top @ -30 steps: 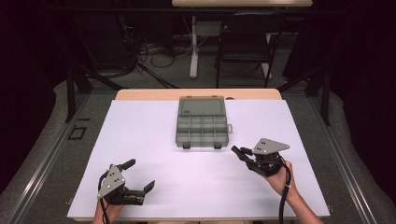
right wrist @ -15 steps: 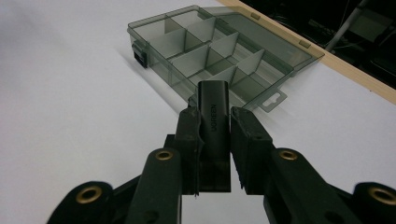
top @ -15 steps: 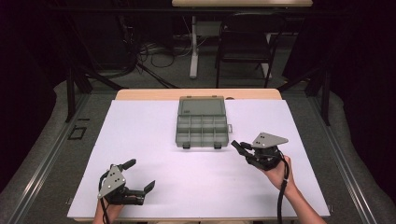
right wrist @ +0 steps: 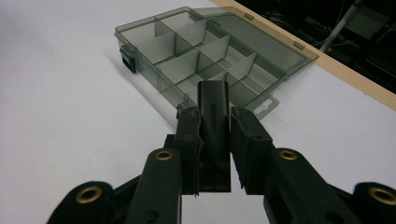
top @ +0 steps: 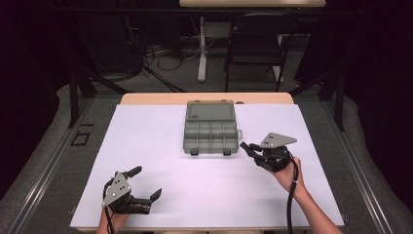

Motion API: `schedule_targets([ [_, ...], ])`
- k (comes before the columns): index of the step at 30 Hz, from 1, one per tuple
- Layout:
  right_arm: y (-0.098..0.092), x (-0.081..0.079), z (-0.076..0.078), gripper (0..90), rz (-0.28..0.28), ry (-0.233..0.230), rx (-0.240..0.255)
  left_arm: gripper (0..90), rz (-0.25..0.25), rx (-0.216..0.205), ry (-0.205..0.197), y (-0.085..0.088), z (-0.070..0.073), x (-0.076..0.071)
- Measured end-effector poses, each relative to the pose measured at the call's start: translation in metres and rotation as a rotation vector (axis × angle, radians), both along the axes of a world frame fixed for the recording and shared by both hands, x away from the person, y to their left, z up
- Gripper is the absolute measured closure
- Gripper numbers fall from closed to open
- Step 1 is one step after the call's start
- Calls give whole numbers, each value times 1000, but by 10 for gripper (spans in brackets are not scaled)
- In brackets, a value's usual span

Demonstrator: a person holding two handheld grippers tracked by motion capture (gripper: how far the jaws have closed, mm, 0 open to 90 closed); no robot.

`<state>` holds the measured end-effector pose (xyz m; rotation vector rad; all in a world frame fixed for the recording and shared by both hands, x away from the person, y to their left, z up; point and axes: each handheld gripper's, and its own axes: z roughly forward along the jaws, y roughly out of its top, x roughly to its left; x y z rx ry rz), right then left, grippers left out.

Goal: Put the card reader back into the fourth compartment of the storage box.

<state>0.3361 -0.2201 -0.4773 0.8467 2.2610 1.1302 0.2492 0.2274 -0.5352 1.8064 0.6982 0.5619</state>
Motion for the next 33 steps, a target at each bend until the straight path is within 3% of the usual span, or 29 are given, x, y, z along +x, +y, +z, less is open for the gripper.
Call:
schedule_targets([
  [33,13,30,1,732,-13,36,-22,3,-1,-11,-7,1,1,-1],
])
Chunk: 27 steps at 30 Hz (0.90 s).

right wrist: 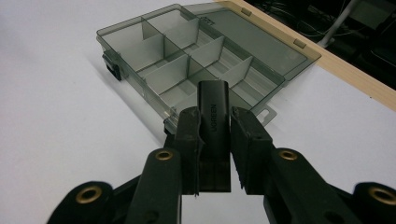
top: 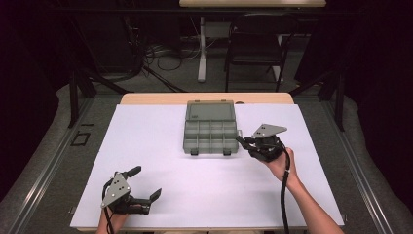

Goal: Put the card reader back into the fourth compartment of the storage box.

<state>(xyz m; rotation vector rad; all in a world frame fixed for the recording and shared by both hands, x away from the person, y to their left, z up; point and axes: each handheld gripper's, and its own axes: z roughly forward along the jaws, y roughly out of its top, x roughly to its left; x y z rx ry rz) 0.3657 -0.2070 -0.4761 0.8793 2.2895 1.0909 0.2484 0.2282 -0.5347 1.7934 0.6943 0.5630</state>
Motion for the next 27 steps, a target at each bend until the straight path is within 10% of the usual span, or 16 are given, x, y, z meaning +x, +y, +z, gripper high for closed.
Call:
schedule_targets([
  [27,6,25,4,733,-16,23,-25,3,1,5,1,0,0,1],
])
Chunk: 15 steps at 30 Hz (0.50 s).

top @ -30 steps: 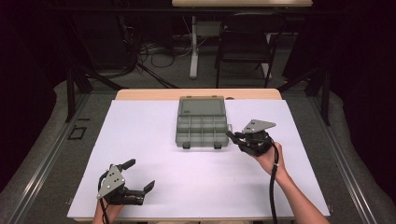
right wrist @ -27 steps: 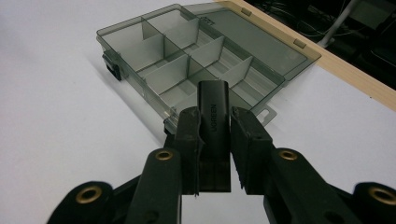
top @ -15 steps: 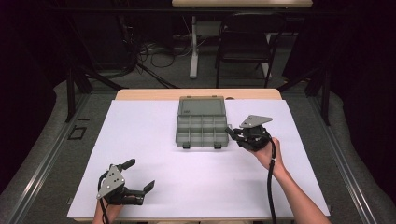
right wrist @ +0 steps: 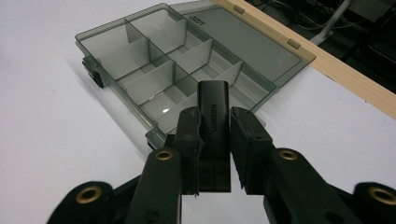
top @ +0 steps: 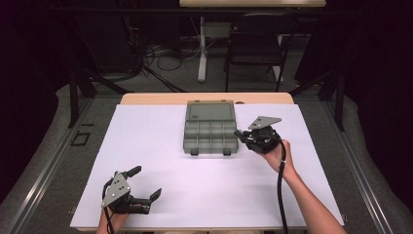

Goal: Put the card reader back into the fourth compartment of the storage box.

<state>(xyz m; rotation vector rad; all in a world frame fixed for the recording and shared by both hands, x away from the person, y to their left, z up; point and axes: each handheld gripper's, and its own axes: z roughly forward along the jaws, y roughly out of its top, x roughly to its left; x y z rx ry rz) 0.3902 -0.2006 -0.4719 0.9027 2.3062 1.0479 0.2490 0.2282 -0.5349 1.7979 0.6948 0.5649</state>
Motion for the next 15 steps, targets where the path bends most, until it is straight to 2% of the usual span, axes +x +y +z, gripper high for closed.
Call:
schedule_targets([
  [15,5,15,4,732,-1,10,-20,3,3,2,-1,0,0,0],
])
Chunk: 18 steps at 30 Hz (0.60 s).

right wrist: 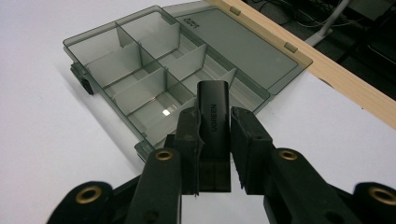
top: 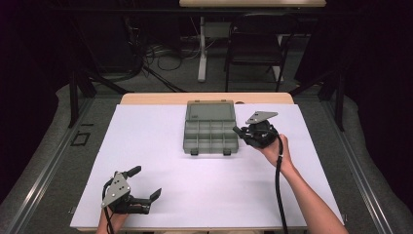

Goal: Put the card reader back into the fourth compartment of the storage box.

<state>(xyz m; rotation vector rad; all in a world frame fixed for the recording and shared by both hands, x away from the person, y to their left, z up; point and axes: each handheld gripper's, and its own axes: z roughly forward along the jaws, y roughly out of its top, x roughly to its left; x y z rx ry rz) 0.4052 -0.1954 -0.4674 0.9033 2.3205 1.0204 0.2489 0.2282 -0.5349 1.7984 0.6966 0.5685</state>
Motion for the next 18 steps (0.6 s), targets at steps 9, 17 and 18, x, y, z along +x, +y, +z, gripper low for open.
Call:
schedule_targets([
  [9,5,11,1,732,-3,9,-2,3,1,-1,-1,0,0,0],
  [17,8,20,-3,732,-17,23,0,3,0,0,-1,1,0,0],
  [18,8,21,-4,732,-21,29,1,3,1,-1,-2,1,0,0],
])
